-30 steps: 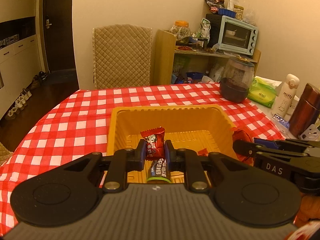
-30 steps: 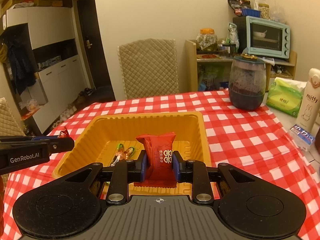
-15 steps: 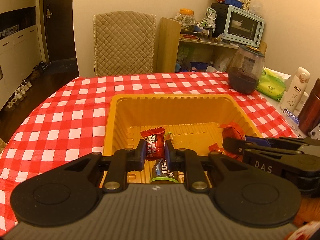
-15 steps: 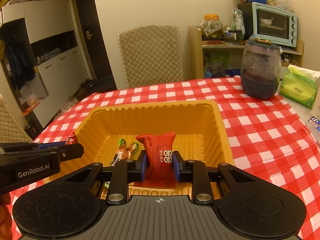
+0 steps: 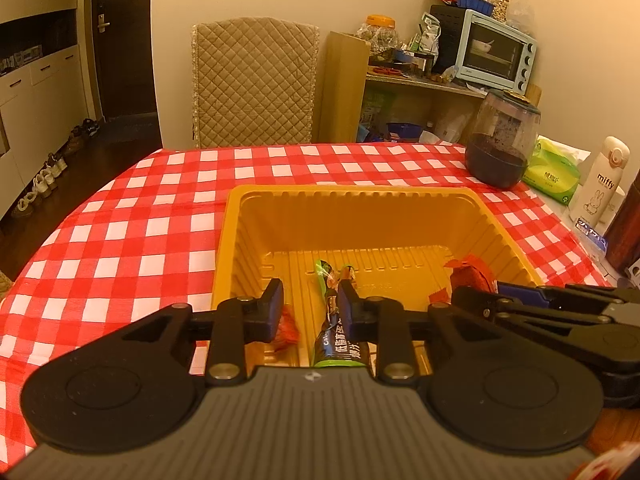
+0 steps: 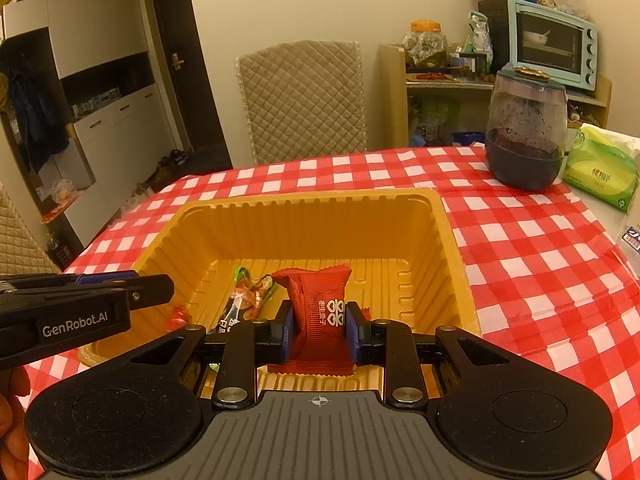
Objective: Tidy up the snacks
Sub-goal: 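Open the left tool releasing the candy while the right tool drops the pouch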
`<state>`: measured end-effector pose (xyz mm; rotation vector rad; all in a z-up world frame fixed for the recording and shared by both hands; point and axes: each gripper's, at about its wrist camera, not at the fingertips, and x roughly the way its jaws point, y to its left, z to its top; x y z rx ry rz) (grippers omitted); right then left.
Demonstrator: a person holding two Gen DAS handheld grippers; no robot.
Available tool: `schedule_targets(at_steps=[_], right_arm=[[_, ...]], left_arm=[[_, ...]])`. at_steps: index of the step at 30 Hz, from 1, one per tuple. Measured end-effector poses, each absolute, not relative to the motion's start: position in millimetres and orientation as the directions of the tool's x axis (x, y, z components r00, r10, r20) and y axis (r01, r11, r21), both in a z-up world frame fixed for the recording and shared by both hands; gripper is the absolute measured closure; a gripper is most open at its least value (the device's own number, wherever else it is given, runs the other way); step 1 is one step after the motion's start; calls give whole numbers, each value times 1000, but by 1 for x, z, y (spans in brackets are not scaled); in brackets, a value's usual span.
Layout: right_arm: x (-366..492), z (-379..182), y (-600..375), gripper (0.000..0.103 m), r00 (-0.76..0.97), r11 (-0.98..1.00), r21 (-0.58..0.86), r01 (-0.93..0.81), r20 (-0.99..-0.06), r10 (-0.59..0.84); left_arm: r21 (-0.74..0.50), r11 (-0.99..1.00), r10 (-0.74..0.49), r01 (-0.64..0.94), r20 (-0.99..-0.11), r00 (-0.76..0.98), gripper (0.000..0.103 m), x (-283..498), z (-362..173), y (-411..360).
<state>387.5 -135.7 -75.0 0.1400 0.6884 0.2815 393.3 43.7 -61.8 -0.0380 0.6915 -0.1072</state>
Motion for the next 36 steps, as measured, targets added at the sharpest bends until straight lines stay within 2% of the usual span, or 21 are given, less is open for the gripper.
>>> schedule_targets(at_steps=[16, 17, 18, 19, 20, 36], right_arm=[[386, -74, -134, 75, 742, 945, 235, -229, -586, 326], [386, -74, -133, 72, 743, 944, 233, -231, -584, 326], [386, -74, -134, 58, 744, 945, 233, -229, -584, 324], [386, -74, -134, 51, 746, 945, 236, -227, -581, 324], [386, -74, -135, 47, 749, 944, 241, -226, -577, 327], [376, -66, -145, 47, 781, 950, 236, -205, -546, 304]], left_arm=[[-59, 995, -101, 82, -636, 765, 77, 390, -62, 46], [-58, 995, -100, 82, -636, 765, 77, 391, -62, 46], [-57, 995, -99, 81, -637, 765, 77, 391, -63, 46], [-57, 995, -97, 79, -637, 765, 77, 390, -63, 47], [-58, 995, -96, 77, -637, 765, 77, 390, -63, 47], [-24, 997, -77, 78, -620, 781, 77, 373, -54, 51]])
